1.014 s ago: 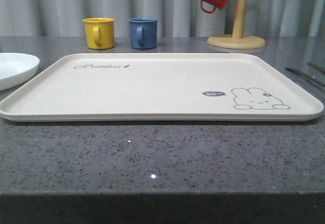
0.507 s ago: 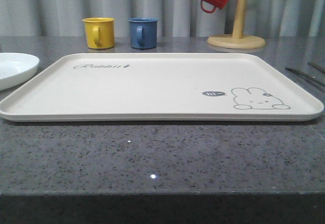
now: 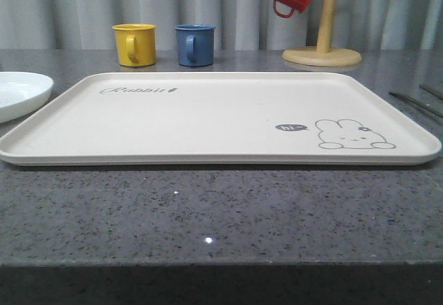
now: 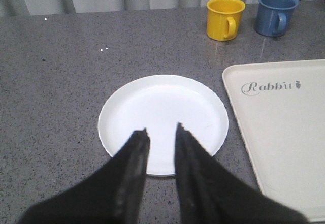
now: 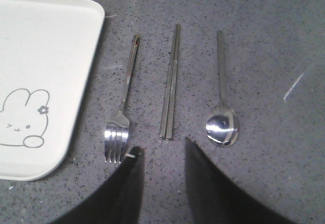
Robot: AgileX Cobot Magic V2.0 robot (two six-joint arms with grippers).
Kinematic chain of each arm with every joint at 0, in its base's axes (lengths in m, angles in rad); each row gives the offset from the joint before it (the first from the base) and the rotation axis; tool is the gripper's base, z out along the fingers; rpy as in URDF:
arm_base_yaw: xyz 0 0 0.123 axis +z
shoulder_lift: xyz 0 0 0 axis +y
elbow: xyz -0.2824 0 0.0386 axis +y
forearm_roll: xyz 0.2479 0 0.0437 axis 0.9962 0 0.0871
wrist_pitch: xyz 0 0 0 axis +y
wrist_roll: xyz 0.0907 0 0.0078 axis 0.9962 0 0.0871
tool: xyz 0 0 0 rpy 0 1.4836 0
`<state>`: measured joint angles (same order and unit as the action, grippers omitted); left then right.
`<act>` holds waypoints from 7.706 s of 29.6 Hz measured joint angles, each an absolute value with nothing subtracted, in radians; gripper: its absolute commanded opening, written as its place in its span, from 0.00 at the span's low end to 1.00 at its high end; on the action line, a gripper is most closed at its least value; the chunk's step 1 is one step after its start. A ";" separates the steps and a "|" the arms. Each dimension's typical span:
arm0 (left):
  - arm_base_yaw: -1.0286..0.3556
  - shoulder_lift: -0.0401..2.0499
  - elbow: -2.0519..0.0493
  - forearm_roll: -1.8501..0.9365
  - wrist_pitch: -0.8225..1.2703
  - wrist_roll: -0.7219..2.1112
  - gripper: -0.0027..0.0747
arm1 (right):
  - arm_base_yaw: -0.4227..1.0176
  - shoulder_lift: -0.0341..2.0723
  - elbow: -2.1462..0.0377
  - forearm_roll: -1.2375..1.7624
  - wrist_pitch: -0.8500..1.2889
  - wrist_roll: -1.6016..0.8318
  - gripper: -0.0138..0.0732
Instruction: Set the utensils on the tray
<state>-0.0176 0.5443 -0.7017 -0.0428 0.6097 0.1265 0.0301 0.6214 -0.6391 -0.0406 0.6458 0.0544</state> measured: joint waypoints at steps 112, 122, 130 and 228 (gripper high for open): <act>-0.252 1.431 -1.180 -0.500 0.818 0.476 0.55 | 0.030 0.622 -0.639 -0.041 0.646 0.054 0.67; -0.606 1.061 -1.031 0.000 0.893 0.044 0.47 | 0.030 0.622 -0.639 -0.041 0.646 0.054 0.67; -0.644 0.815 -0.940 0.121 0.926 -0.105 0.47 | 0.030 0.622 -0.639 -0.041 0.646 0.054 0.67; -0.644 0.770 -0.934 0.121 0.950 -0.109 0.47 | 0.100 1.718 -1.374 0.025 1.111 0.000 0.16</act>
